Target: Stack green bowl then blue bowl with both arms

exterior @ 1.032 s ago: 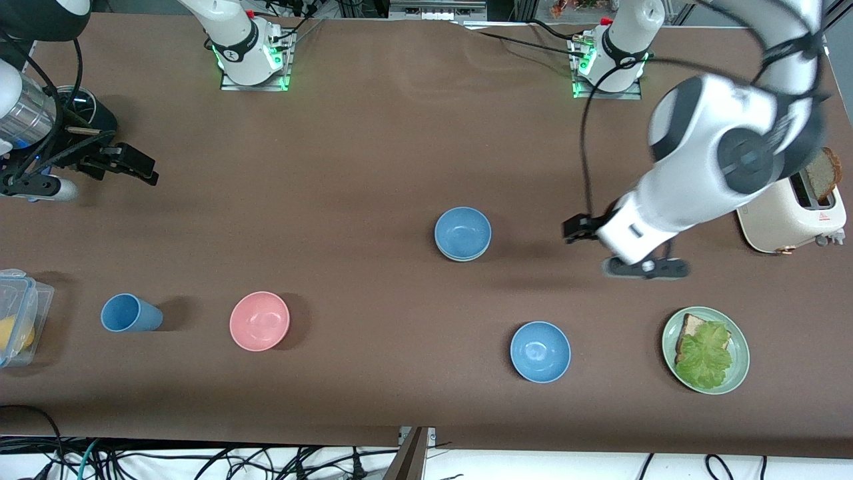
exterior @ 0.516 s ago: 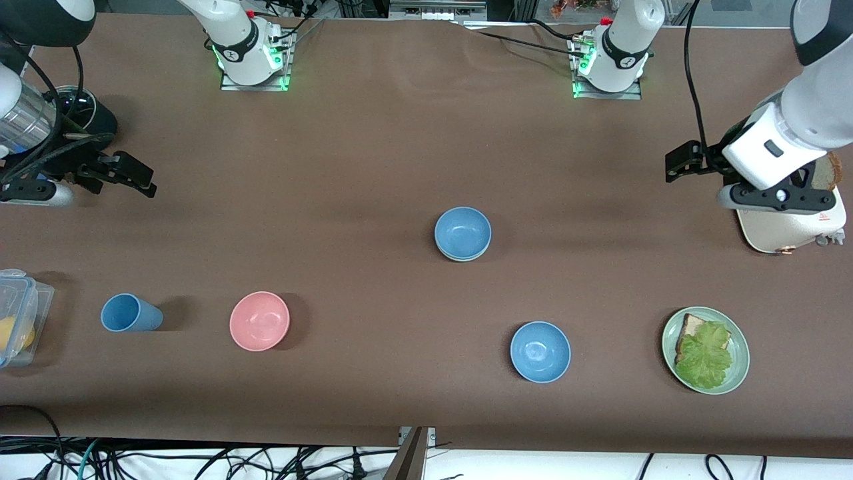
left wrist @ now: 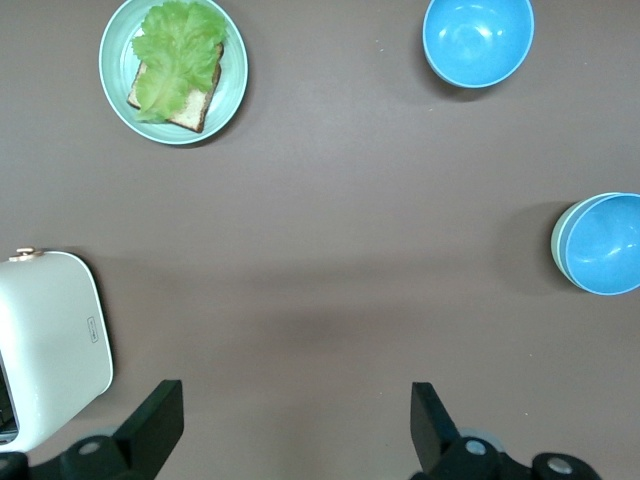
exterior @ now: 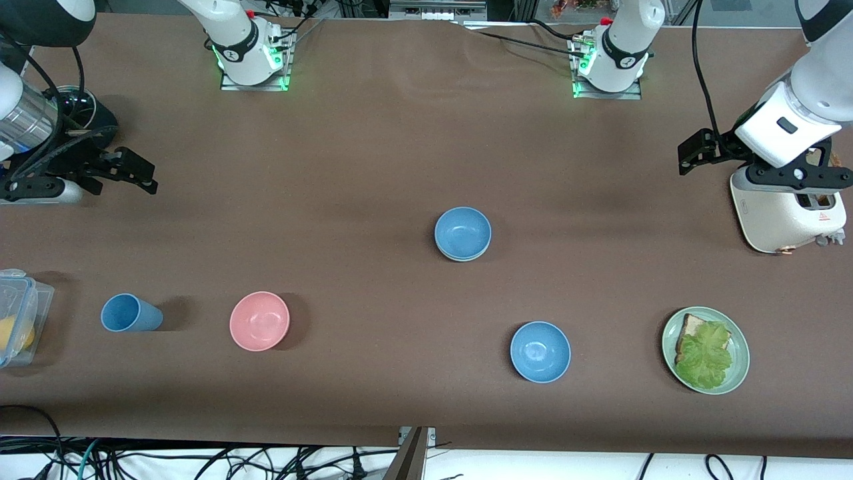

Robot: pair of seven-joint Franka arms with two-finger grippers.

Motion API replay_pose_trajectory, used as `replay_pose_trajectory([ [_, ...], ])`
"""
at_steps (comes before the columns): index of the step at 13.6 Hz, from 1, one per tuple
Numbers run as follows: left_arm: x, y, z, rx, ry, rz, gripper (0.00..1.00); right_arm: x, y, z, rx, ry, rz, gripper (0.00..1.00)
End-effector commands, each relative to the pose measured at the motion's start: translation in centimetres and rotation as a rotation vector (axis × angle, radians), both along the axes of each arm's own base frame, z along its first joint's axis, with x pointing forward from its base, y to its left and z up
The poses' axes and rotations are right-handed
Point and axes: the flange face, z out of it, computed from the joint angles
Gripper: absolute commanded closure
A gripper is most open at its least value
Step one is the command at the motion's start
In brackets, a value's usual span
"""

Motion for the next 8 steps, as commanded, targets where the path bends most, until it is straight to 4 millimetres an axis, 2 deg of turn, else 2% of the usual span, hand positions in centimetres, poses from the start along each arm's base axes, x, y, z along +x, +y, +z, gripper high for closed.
replay_pose_trajectory([
  [1, -1.12, 0.99, 0.30, -0.019, -0.019, 0.034, 0.00, -0.47, -0.13, 0.52, 0.002, 0.000, 0.025, 0.00],
  [8, -1.05, 1.59, 0.58, -0.019, -0.023, 0.035, 0.00, -0.54, 0.36, 1.04, -0.001, 0.006, 0.026, 0.00],
])
